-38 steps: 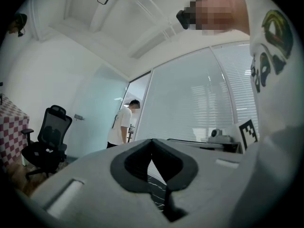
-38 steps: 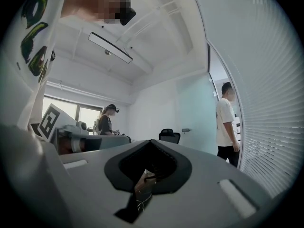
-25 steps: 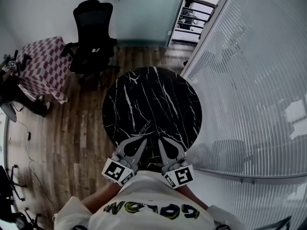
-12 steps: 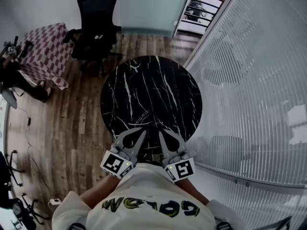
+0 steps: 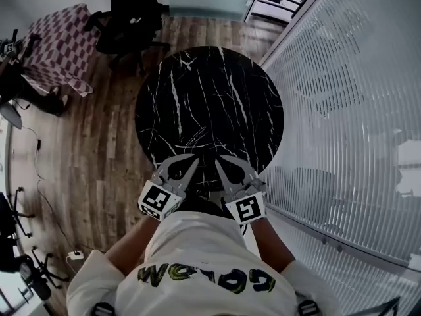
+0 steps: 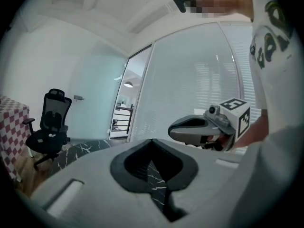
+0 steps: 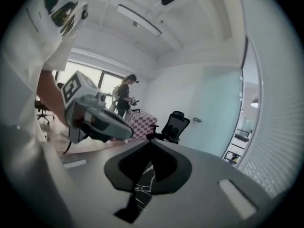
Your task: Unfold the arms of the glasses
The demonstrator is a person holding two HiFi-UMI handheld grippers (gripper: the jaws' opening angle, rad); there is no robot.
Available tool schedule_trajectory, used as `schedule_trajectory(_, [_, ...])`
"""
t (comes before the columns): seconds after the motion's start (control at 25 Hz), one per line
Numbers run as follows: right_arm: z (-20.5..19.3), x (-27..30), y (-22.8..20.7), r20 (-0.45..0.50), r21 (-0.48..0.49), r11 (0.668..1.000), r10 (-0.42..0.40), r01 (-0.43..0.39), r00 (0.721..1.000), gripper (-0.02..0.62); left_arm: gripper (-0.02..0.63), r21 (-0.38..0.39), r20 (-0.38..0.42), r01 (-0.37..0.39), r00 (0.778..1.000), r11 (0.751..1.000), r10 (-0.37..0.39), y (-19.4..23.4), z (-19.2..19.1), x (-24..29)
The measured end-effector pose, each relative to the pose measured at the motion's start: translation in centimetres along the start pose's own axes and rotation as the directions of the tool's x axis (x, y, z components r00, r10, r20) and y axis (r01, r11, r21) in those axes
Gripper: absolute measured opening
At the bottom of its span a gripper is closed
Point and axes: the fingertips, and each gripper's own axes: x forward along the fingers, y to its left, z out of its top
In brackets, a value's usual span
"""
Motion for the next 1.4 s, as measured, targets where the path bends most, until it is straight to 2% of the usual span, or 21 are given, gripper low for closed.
schedule_trajectory(0.16, [-4.2,2.7,-0.2,-0.109,-0.155,0.986,0.048,-0.065,0.993,0.000,0.003,0.032,-0.085,-0.006,0.996,0.999,0.009,2.2,-3.0,1.6])
schedule_trajectory(0.36, [-9.6,6.2,0.5,-0.237,-0.237,0.956,0.115,-0.172,0.965,0.000,0.004,0.051,-0.183,-0.007,0.983,0.999,0.016,4.9,-7.3,4.0])
schedule_trajectory(0.48, [-12.3,8.4,1.1,-0.296,-0.252,0.940,0.150,-0.229,0.943,0.000,0.006,0.076,-0.257,0.003,0.966,0.997,0.017,6.5,-10.7,5.6])
schedule_trajectory(0.64, [-16.0,11.0,1.5,-0.372,-0.267,0.921,0.173,-0.284,0.912,0.000,0.011,0.063,-0.355,0.016,0.935,0.998,0.007,8.1,-14.8,7.1])
schedule_trajectory(0.8, [-18.9,12.9,2.0,-0.435,-0.274,0.900,0.198,-0.339,0.878,0.002,0.017,0.052,-0.399,0.030,0.917,0.998,-0.007,9.1,-17.2,8.2])
schedule_trajectory(0.96, [-21.6,14.6,2.7,-0.492,-0.286,0.872,0.223,-0.398,0.842,0.009,0.028,0.046,-0.480,0.046,0.877,0.998,-0.019,9.8,-19.9,8.9])
schedule_trajectory(1.08, [-23.8,15.6,3.2,-0.536,-0.278,0.855,0.241,-0.438,0.810,0.015,0.036,0.051,-0.516,0.053,0.856,0.997,-0.019,10.4,-21.9,9.5])
schedule_trajectory(1.24, [-26.4,16.9,3.1,-0.586,-0.258,0.845,0.249,-0.468,0.771,0.028,0.040,0.055,-0.543,0.055,0.839,0.997,-0.016,11.6,-23.6,10.6])
schedule_trajectory(1.4, [-28.2,17.7,3.2,-0.617,-0.261,0.832,0.246,-0.490,0.747,0.038,0.054,0.046,-0.586,0.055,0.810,0.997,-0.018,12.2,-25.4,11.0])
